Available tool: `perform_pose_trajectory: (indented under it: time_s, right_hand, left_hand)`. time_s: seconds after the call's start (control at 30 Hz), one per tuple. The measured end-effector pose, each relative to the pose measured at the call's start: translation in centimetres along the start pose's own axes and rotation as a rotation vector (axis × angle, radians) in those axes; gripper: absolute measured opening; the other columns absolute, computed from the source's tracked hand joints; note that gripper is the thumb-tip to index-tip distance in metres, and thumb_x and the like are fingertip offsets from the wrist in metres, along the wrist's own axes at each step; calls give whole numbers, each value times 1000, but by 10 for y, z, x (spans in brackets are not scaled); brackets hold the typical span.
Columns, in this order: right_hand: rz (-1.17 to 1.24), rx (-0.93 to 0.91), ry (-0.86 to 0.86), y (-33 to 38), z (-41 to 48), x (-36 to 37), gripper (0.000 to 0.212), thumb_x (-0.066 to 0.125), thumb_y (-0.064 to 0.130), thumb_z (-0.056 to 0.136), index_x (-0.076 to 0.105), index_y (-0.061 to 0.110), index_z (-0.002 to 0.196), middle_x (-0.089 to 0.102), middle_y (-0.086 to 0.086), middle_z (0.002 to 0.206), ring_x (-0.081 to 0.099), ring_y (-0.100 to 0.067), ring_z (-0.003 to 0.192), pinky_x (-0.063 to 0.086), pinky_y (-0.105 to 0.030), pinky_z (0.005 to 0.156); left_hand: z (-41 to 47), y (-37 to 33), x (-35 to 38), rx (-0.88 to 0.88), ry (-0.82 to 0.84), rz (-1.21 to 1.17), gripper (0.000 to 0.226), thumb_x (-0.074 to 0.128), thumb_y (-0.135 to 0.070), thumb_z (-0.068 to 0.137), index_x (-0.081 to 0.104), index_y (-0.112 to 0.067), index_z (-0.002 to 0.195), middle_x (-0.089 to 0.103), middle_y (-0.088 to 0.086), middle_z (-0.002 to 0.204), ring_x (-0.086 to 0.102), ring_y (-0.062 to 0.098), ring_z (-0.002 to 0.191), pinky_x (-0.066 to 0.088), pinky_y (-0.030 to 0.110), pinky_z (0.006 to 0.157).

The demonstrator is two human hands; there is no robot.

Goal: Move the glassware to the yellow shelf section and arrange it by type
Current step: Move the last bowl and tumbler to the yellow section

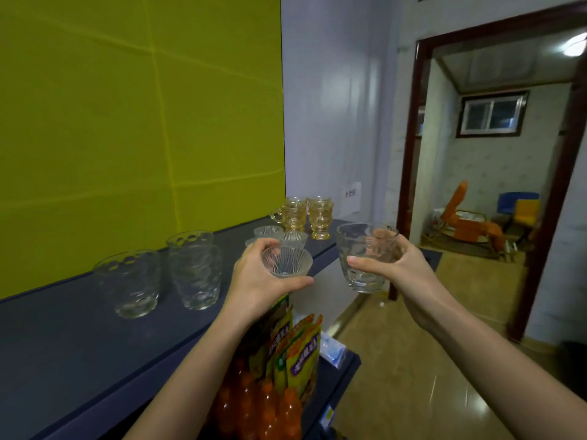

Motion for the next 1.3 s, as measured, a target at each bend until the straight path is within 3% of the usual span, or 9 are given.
perform_pose_trajectory:
  time_s: [0.17,0.33,0.53,0.6,0.77,0.9,1.13,1.2,1.3]
  right_hand:
    - [26,-7,48,-15,50,-6,90,84,35,34,53,18,117,64,-2,114,59,-17,109,45,-37,101]
    - [79,-16,169,-30,90,-1,71,83,14,56,51,15,120,62,-2,113,59,-11,97,47,-21,82]
    - [142,-67,342,-40,139,8,64,81,19,46,54,26,104,63,8,109,61,5,89,49,-7,71]
    - [168,-86,401,-41,153,12,73,79,26,38,55,25,107,64,10,108,63,7,87,50,-8,73]
    - [203,-89,516,-47,181,29,90,81,32,36,52,20,120,62,5,118,59,-9,109,45,-26,96]
    - [260,-106,611,-48,194,43,90,80,27,39,50,17,124,62,6,117,60,-5,107,50,-17,86]
    - [367,-104,755,-41,198,74,83,78,17,49,46,14,126,58,0,123,57,-9,111,47,-23,93]
    - [410,-90,795,-39,195,86,80,79,9,55,45,11,128,58,-1,123,58,-11,112,50,-19,89]
    - [459,-69,841,-38,187,108,73,77,-1,62,44,11,126,57,-2,122,58,-10,110,49,-20,91]
  left_hand:
    - [43,19,31,-61,-46,89,78,85,-30,55,49,-15,122,55,3,122,48,15,113,34,22,86]
    - [71,41,49,-129,-86,236,81,85,-34,55,47,-13,124,51,6,125,47,20,117,36,26,92]
    - [90,56,64,-165,-153,341,83,84,-34,56,45,-12,126,46,6,126,46,19,118,33,23,95]
    - [94,59,67,-180,-173,373,84,83,-35,56,44,-12,127,44,5,127,46,19,118,32,21,93]
    - [102,65,73,-223,-232,444,84,81,-37,60,42,-13,130,42,2,130,46,19,121,32,22,93]
    - [104,65,74,-224,-263,539,80,77,-39,65,40,-13,131,45,1,135,43,20,124,32,27,98]
    - [94,66,74,-232,-269,672,86,69,-48,70,28,-19,140,40,-2,143,40,18,130,40,40,101]
    - [84,61,68,-210,-297,703,84,68,-49,69,29,-19,138,42,-3,139,41,16,127,41,39,99]
    - [60,52,55,-141,-377,742,68,69,-47,70,43,-18,126,54,-3,122,50,14,114,40,26,91]
Point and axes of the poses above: each hand's wrist, its own z-axis towards the middle knuckle, its own x-axis out of the palm, y = z × x, the point moved 1 cm from there along z, towards the middle knuckle
